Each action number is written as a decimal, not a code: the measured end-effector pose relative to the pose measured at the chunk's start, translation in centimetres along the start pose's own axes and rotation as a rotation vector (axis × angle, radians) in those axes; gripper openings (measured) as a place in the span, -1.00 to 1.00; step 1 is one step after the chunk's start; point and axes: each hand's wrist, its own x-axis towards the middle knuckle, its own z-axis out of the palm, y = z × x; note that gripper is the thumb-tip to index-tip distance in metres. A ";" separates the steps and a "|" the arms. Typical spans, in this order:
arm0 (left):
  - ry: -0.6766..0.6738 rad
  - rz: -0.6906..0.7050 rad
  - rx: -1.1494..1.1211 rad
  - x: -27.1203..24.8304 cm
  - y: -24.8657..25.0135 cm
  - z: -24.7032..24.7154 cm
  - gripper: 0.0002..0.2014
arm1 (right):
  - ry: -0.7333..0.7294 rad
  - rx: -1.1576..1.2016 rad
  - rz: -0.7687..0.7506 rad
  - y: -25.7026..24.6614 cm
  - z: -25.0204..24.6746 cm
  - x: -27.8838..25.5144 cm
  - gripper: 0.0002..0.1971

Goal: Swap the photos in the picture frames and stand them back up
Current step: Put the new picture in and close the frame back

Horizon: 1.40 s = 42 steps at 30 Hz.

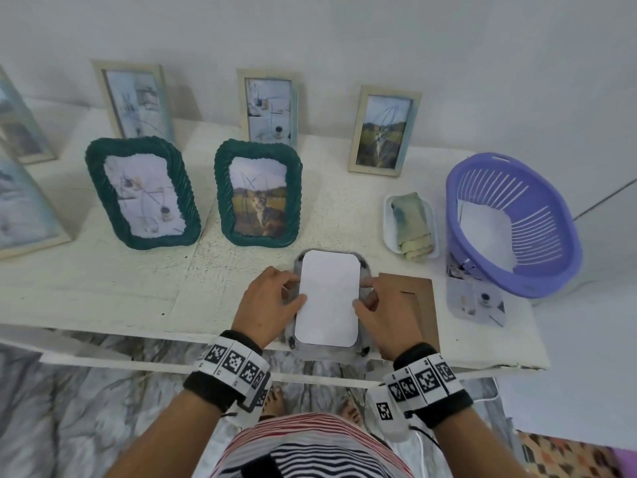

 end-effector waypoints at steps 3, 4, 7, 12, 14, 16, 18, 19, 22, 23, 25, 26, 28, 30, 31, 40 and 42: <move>-0.001 0.021 -0.048 -0.1 -0.3 0.1 -0.64 | -0.019 -0.040 -0.006 0.2 0.1 0.2 -0.80; -0.001 0.025 -0.053 -0.1 -0.3 0.2 -0.62 | -0.019 -0.048 -0.012 0.3 0.2 0.3 -0.82; -0.004 0.032 -0.050 0.0 -0.5 0.2 -0.57 | -0.034 -0.080 -0.040 0.4 0.5 0.3 -0.92; -0.021 0.049 -0.080 -0.1 -0.7 0.3 -0.53 | -0.031 -0.119 -0.058 0.6 0.6 0.4 -0.66; -0.025 0.061 -0.094 0.0 -0.9 0.3 -0.54 | -0.036 -0.114 -0.063 0.6 0.6 0.3 -0.62; -0.033 0.071 -0.105 0.0 -0.9 0.2 -0.56 | -0.032 -0.107 -0.071 0.6 0.6 0.3 -0.61; -0.045 0.076 -0.112 0.0 -1.0 0.1 -0.57 | -0.029 -0.105 -0.070 0.6 0.6 0.2 -0.64; -0.049 0.077 -0.114 0.0 -1.0 0.1 -0.57 | -0.028 -0.104 -0.067 0.6 0.6 0.2 -0.70; -0.056 0.078 -0.116 0.0 -1.1 0.1 -0.57 | -0.023 -0.103 -0.062 0.7 0.6 0.3 -0.87; -0.057 0.079 -0.117 0.0 -1.1 0.1 -0.57 | -0.020 -0.101 -0.066 0.7 0.6 0.2 -0.88; -0.056 0.079 -0.121 0.1 -1.1 0.2 -0.57 | -0.009 -0.103 -0.075 0.6 0.6 0.1 -0.87; -0.057 0.079 -0.122 0.1 -1.2 0.3 -0.57 | -0.004 -0.104 -0.073 0.6 0.6 0.1 -0.87; -0.060 0.080 -0.127 0.1 -1.2 0.3 -0.57 | 0.000 -0.103 -0.061 0.5 0.5 0.0 -0.88; -0.064 0.083 -0.137 0.0 -1.3 0.3 -0.56 | 0.004 -0.109 -0.051 0.3 0.5 0.0 -0.86; -0.063 0.086 -0.139 0.0 -1.3 0.3 -0.56 | 0.005 -0.104 -0.047 0.3 0.4 -0.1 -0.85; -0.007 0.072 -0.211 -0.2 -1.6 -0.3 -0.66 | 0.202 -0.352 0.153 1.0 -2.4 -1.6 -0.66; -0.002 0.067 -0.238 -0.2 -1.9 -0.4 -0.68 | 0.148 -0.542 0.270 1.6 -3.1 -2.0 -0.53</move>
